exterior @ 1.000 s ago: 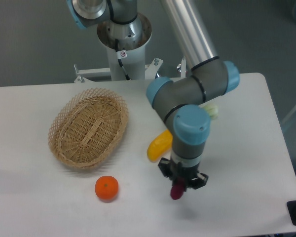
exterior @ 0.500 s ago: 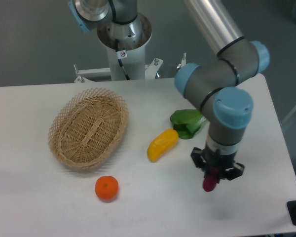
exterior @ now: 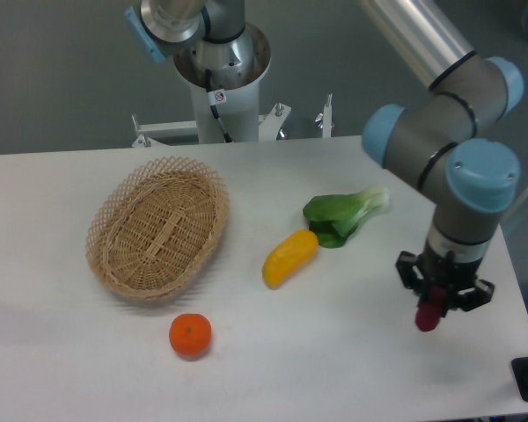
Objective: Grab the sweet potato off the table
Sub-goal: 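Lift the held sweet potato and carry it away from the basket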
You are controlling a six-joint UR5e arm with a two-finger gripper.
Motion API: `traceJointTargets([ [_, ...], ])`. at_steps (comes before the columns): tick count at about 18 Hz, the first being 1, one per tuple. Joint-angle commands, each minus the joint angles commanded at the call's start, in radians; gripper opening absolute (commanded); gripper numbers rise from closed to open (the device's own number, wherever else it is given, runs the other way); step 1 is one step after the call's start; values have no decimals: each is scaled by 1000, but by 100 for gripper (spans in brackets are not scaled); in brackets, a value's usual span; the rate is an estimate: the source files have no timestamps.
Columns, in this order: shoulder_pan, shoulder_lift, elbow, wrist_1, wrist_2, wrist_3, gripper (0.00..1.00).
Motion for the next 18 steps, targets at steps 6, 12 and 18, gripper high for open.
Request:
traceJointTargets([
  [6, 31, -26, 46, -58, 52, 89, 22],
  [12, 55, -34, 71, -86, 52, 138, 23],
  [18, 57, -37, 71, -84, 58, 138, 22],
])
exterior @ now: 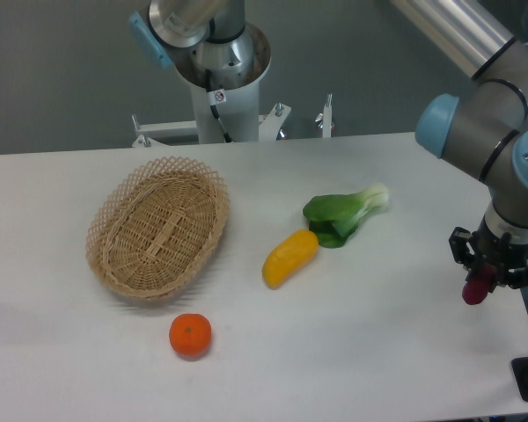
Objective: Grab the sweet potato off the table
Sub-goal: 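Lift the held sweet potato and carry it away from the basket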
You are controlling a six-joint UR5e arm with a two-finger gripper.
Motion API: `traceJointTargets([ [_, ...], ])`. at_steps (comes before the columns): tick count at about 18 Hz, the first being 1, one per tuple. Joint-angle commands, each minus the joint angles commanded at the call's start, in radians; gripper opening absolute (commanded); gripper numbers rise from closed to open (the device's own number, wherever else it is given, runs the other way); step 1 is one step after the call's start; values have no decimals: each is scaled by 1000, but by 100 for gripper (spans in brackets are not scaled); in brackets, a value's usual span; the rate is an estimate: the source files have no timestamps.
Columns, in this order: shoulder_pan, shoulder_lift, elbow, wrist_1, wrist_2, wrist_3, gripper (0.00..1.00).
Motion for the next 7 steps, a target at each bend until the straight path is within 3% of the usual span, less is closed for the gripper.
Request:
traceJointTargets([
  [7, -2, 3, -15, 11, 23, 0, 22],
])
